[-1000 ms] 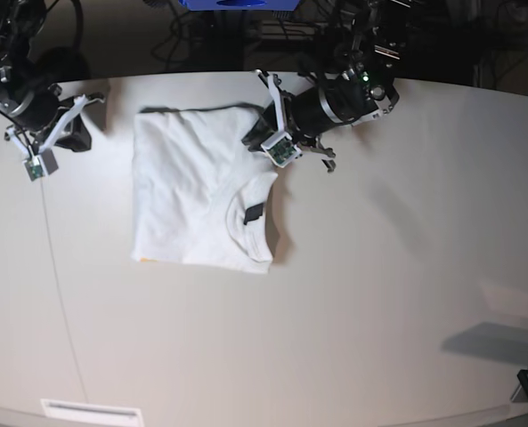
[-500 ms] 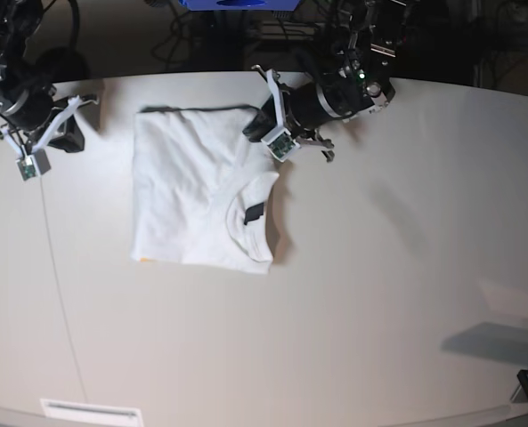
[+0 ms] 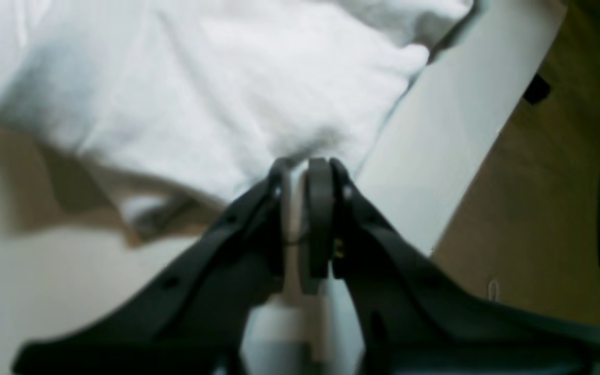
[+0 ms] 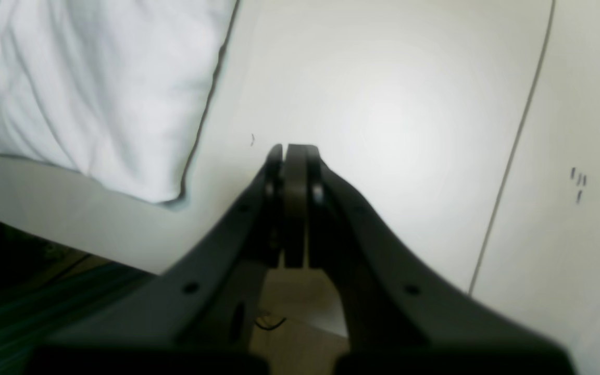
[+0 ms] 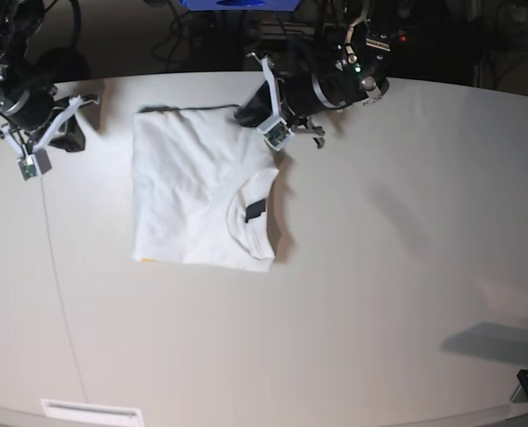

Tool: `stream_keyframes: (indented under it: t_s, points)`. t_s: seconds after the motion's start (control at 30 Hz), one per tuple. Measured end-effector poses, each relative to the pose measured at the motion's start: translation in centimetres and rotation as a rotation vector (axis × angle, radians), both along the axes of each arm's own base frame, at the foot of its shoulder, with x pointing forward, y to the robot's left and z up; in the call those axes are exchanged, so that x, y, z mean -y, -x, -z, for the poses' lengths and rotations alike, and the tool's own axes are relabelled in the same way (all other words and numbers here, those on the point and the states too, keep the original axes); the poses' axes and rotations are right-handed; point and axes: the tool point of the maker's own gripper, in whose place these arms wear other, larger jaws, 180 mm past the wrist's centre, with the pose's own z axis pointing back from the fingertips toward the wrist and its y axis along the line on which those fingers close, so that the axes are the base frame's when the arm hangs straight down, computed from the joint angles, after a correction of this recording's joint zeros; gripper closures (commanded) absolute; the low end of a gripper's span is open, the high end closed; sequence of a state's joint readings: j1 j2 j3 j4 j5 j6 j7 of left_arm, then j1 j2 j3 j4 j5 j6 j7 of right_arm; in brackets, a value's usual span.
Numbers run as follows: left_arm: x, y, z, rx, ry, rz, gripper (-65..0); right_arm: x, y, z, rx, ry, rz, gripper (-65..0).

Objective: Fold the T-shirt properly
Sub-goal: 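Grasp the folded shirt's edge with the left gripper and drag it across the table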

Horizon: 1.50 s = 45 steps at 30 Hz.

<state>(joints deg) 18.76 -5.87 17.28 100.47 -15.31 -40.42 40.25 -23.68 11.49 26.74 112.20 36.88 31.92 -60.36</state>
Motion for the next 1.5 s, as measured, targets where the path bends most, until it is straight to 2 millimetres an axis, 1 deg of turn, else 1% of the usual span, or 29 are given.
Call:
stream_keyframes:
  t_s: [0.17,0.23,0.4,0.5,0.67,0.83,0.9,1.0,1.17,1.23,1.3,1.37,1.43,1.5]
  points:
    - [0.1,-2.0,0.2,0.01,0.019,-0.01,-5.7,0.0,0.7,0.3,-0.019,-0.001,-0.001,-0.1]
    - [-0.7,-3.1,0.1,0.02,0.012,-0.038,-5.7,0.0,0.7,0.4,-0.019,-0.003,0.0,-0.1]
    - [-3.5,-6.2,0.2,0.044,-0.012,-0.125,-5.7,-0.1,1.2,0.6,-0.029,-0.003,-0.003,-0.1]
    - [-4.5,-7.6,0.4,0.049,-0.009,-0.153,-5.7,0.0,1.7,0.8,-0.045,-0.001,-0.003,-0.1]
    - [-5.0,-10.4,0.5,0.06,-0.004,-0.172,-5.7,-0.1,1.7,0.8,-0.042,-0.003,-0.004,-0.1]
    - [-5.4,-13.3,0.4,0.068,-0.009,-0.184,-5.7,-0.1,2.3,1.2,-0.062,-0.002,-0.007,-0.1]
    - [-5.6,-14.8,0.3,0.069,-0.013,-0.19,-5.7,-0.2,2.2,1.1,-0.057,-0.005,-0.007,-0.1]
    - [-5.8,-16.7,0.2,0.065,-0.023,-0.19,-5.7,-0.2,3.0,1.5,-0.083,-0.003,-0.009,-0.1]
    - [-6.6,-19.8,0.0,0.058,-0.051,-0.203,-5.7,-0.3,2.7,1.4,-0.071,-0.006,-0.009,-0.1]
    - [-6.8,-20.8,-0.1,0.053,-0.057,-0.208,-5.7,-0.3,2.8,1.4,-0.073,-0.007,-0.011,-0.1]
    - [-6.7,-21.7,-0.3,0.068,-0.053,-0.205,-5.7,-0.5,2.8,1.4,-0.075,-0.007,-0.018,-0.1]
    - [-6.0,-22.3,-0.2,0.072,-0.048,-0.181,-5.7,-1.2,2.8,1.6,-0.081,-0.011,-0.048,-0.1]
    - [-4.7,-22.9,0.0,0.071,-0.047,-0.138,-5.7,-1.8,2.7,1.6,-0.08,-0.022,-0.06,-0.1]
    - [-3.0,-23.4,0.2,0.077,-0.027,-0.118,-5.7,-1.9,2.7,1.6,-0.078,-0.024,-0.064,-0.1]
